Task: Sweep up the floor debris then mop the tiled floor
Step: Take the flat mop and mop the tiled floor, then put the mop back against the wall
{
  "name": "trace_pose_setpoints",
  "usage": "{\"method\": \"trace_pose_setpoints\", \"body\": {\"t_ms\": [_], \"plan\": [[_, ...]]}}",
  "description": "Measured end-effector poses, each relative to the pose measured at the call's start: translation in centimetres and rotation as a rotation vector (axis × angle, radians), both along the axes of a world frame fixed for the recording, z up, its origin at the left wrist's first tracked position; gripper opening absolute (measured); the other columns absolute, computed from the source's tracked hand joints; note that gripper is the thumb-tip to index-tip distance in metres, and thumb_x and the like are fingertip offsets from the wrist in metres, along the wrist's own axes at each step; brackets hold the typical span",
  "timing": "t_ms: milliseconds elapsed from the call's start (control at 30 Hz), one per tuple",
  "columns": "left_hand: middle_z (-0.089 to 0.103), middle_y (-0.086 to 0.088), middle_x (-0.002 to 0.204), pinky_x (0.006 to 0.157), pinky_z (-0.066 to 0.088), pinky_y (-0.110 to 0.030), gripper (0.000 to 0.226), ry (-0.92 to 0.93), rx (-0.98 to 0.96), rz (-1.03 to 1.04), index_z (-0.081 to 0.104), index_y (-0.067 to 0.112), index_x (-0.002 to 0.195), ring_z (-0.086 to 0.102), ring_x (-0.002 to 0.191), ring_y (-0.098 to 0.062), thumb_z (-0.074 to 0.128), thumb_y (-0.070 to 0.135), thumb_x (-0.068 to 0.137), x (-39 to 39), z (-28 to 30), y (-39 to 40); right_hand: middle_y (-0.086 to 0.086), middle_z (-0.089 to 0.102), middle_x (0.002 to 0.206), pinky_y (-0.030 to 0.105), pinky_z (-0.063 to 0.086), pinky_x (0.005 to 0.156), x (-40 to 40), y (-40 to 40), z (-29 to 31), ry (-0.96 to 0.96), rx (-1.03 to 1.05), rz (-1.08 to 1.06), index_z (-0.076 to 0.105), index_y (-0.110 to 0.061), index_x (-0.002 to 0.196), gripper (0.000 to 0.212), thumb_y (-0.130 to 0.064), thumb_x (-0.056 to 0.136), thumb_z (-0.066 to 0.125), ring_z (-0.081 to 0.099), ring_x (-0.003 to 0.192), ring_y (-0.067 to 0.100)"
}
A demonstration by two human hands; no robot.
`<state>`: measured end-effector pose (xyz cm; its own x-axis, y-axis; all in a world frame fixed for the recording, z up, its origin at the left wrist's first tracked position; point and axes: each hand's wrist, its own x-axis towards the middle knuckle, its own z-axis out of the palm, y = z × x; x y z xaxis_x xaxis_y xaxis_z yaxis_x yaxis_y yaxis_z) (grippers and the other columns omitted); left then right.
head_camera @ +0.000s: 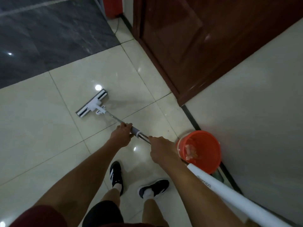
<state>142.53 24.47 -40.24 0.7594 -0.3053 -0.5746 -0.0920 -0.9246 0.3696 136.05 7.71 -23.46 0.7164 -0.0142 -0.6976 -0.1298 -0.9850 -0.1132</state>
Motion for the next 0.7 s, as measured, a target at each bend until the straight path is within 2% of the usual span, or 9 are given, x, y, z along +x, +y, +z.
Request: {"method": "trace_pose_setpoints", "body": {"t_ms": [133, 267, 367, 533, 633, 700], "plan": [[0.042, -0.018, 0.143, 0.098, 0.052, -0.046, 0.053, 0.009, 0.013, 0.015, 0.038, 0.017, 0.148, 0.052, 0.124, -0.034, 0.057, 0.032, 0.101, -3.2, 0.9, -7.6, 0.003, 0.065, 0.102, 0.030, 0.037, 0.064, -2.9, -6.8, 0.6, -0.098, -0.080, 0.017, 0.057, -0.020, 0.126, 0.029, -0.018, 0.097, 0.052, 0.061, 0.079, 0.020], [0.047, -0.014, 0.134, 0.094, 0.054, -0.047, 0.043, -0.004, 0.024, -0.030, 0.047, 0.016, 0.138, 0.054, 0.119, -0.032, 0.058, 0.033, 0.100, -5.4, 1.6, -14.1, 0.002, 0.065, 0.098, 0.029, 0.032, 0.056, -5.2, -13.1, 1.2, -0.089, -0.154, 0.013, 0.059, -0.020, 0.117, 0.023, -0.017, 0.096, 0.054, 0.060, 0.074, 0.020], [0.049, -0.013, 0.129, 0.095, 0.052, -0.047, 0.040, -0.023, 0.065, -0.109, 0.049, 0.018, 0.134, 0.051, 0.120, -0.031, 0.057, 0.036, 0.100, -6.0, 2.3, -18.1, 0.003, 0.066, 0.095, 0.031, 0.035, 0.056, -6.3, -17.2, 2.1, -0.110, -0.196, 0.013, 0.059, -0.019, 0.113, 0.018, -0.017, 0.095, 0.056, 0.054, 0.067, 0.021], [0.057, -0.007, 0.125, 0.093, 0.052, -0.044, 0.033, -0.064, -0.060, -0.144, 0.055, 0.021, 0.129, 0.054, 0.116, -0.026, 0.059, 0.034, 0.100, -5.0, 3.2, -23.7, 0.001, 0.062, 0.094, 0.033, 0.035, 0.062, -4.8, -23.0, 4.1, -0.169, -0.271, 0.049, 0.058, -0.020, 0.109, 0.012, -0.022, 0.098, 0.052, 0.052, 0.071, 0.020], [0.064, 0.001, 0.120, 0.089, 0.052, -0.039, 0.025, -0.109, -0.118, -0.175, 0.060, 0.026, 0.123, 0.059, 0.109, -0.021, 0.060, 0.035, 0.099, -3.4, 3.8, -26.8, 0.002, 0.062, 0.101, 0.034, 0.035, 0.069, -2.9, -25.8, 5.5, -0.192, -0.306, 0.036, 0.058, -0.019, 0.110, 0.014, -0.023, 0.098, 0.053, 0.063, 0.089, 0.023], [0.067, 0.004, 0.113, 0.083, 0.052, -0.034, 0.019, -0.133, -0.132, -0.220, 0.061, 0.030, 0.116, 0.062, 0.100, -0.017, 0.060, 0.038, 0.099, -2.1, 4.3, -28.6, 0.003, 0.062, 0.106, 0.036, 0.036, 0.074, -1.5, -27.6, 6.3, -0.196, -0.334, 0.029, 0.058, -0.018, 0.112, 0.016, -0.022, 0.098, 0.051, 0.064, 0.095, 0.024]]}}
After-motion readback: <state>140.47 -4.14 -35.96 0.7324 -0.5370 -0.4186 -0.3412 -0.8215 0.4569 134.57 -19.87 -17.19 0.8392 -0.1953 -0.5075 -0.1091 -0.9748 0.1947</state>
